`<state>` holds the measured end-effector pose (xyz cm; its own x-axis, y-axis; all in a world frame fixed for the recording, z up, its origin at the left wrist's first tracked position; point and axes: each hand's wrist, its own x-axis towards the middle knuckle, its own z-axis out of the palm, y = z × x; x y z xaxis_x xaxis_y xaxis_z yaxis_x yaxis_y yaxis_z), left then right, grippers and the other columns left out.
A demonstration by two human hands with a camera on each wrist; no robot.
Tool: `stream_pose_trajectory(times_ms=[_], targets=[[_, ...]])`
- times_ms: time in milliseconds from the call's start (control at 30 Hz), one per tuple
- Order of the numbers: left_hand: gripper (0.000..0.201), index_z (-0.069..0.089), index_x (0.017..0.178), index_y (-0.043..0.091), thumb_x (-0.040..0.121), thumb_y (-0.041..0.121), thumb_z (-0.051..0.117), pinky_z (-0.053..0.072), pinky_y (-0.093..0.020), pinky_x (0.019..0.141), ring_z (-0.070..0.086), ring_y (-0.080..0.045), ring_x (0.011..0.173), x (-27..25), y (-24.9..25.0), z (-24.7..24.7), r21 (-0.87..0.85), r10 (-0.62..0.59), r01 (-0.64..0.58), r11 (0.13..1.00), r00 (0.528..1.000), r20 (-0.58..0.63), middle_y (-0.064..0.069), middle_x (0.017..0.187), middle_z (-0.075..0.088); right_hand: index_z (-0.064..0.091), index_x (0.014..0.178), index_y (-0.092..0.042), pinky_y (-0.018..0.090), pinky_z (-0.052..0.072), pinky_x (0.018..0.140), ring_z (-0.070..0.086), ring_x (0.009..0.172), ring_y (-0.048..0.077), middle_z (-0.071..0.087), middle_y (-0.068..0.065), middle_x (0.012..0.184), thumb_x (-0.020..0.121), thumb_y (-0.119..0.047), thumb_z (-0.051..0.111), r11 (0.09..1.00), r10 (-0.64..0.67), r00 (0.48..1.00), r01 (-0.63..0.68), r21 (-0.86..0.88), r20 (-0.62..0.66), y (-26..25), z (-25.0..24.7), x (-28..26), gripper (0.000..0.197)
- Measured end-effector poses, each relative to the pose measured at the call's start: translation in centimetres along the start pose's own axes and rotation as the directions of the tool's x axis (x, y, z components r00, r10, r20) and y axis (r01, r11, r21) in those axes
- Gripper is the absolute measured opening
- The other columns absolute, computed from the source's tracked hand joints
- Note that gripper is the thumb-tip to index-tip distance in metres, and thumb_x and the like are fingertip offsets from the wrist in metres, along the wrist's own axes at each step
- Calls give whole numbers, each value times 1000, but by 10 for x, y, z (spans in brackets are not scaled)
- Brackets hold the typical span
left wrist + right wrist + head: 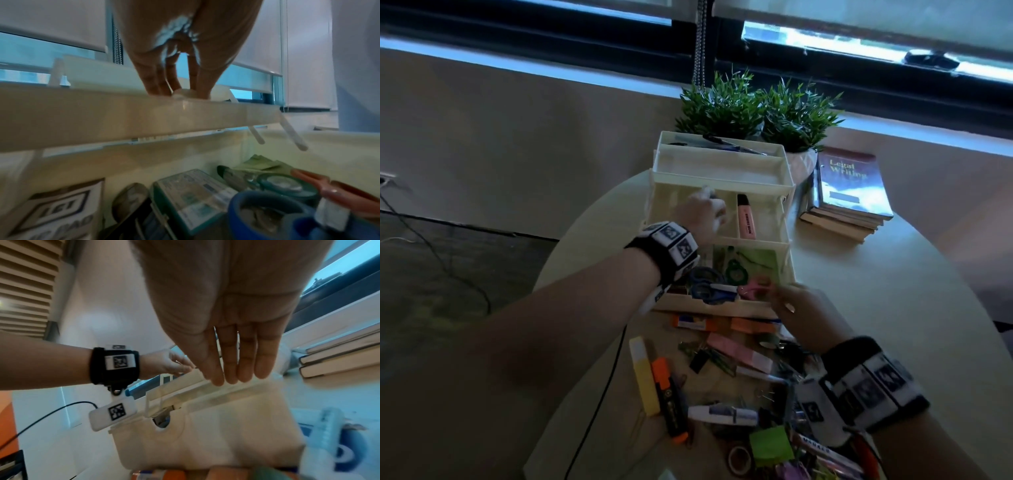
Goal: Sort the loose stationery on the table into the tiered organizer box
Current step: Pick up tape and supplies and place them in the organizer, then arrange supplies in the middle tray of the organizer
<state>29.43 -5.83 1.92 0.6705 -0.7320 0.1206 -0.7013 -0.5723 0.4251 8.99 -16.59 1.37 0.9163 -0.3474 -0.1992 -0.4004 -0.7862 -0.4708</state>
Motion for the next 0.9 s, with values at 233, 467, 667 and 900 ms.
stream_pose_trajectory(times_ms=[233, 467, 667, 900], targets=[[27, 62, 108, 2, 84, 5, 49, 42, -43, 93, 51, -36, 112, 19, 7, 3, 410, -156, 79, 909, 975, 158, -19, 117, 56, 71, 87, -7, 20, 38, 68, 63, 80, 27, 66, 8, 90, 78, -1, 65, 1000, 8, 999, -7, 22, -46, 25, 18, -56, 12], [31, 50, 119, -2, 93, 11, 41, 42, -41, 93, 49, -37, 117, 7, 13, 0, 339, -228, 133, 931, 939, 257, -23, 128, 51, 69, 100, -9, 22, 40, 76, 61, 96, 25, 63, 8, 107, 82, -8, 64, 993, 113, 993, -113, 15, 36, 39, 33, -75, 19], [38, 53, 127, 13, 90, 22, 53, 31, -32, 103, 43, -27, 124, -65, 24, -15, -8, -56, 56, 998, 998, -33, -8, 134, 50, 68, 100, -9, 20, 37, 72, 60, 91, 24, 62, 6, 101, 81, -5, 62, 998, 60, 998, -60, 28, 26, 32, 29, -74, 21], [14, 69, 96, 13, 86, 16, 58, 42, -29, 86, 54, -21, 101, -169, 27, -2, -129, -206, 235, 963, 957, 202, -6, 105, 61, 65, 110, -12, 30, 43, 83, 58, 101, 29, 65, 12, 107, 86, -9, 52, 998, -15, 996, 20, -54, 92, 10, 40, -52, 28]])
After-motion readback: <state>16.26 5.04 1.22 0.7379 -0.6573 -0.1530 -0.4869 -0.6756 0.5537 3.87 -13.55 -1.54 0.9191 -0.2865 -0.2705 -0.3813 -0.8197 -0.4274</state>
